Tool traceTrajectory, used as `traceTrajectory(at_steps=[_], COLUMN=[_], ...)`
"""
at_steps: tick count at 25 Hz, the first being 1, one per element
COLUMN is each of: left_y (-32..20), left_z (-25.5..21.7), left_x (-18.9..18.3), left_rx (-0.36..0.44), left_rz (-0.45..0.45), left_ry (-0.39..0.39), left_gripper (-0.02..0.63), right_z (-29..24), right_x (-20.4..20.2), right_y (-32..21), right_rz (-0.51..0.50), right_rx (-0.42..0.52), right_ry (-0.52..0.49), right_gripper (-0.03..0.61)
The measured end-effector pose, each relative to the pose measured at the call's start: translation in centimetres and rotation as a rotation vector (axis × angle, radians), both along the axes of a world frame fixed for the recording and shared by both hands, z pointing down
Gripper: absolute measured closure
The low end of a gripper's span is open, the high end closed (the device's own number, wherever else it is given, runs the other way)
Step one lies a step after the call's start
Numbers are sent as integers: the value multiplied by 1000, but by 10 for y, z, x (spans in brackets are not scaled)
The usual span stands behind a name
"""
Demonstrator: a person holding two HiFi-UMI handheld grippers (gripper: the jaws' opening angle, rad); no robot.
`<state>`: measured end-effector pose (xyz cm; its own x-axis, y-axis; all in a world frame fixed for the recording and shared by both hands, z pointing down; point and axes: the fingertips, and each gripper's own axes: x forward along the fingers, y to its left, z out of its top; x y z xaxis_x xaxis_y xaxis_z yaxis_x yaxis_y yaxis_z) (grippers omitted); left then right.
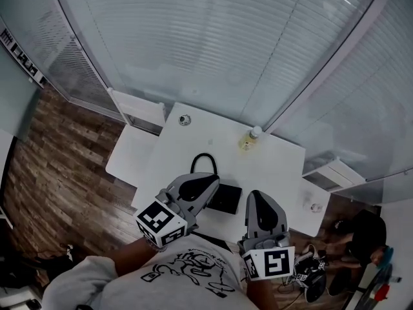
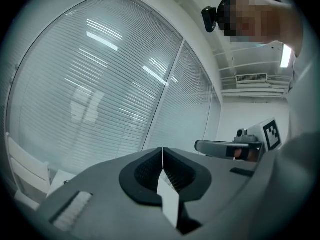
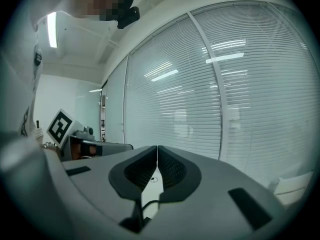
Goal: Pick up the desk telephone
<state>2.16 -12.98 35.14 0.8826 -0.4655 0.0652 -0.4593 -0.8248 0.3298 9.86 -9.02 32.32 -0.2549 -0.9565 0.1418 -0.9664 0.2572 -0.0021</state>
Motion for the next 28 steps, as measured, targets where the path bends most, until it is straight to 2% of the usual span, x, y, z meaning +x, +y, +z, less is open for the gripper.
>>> traceTrajectory(at_steps=[6,10,12,16,21,28], left_y=[-5,-8,-10,-16,-14,-2], left_z=[24,56,77,125,193,277], left_x=[9,9,8,5,-4,-17], left_rx=[-50,-124,-176,-254,-370,-545], left_rz=[3,3,-2,-16,-21,-18], left_ry=[-33,-65,-85,-148,-223,-276], left_gripper=[607,584,549,521,492,457], right_z=[15,43,61,103,166,244], right_x=[15,21,22,25,32,45], right_y=[-4,-8,-10,-12,-9,-1], right_rz=[-13,-29,-42,-45,-40,-22], right_rx=[-36,-113,-160,-242,-354,-497], right_ry=[-54,-96,-107,-115,-139,-120], right_gripper=[574,560,502,464,440,410])
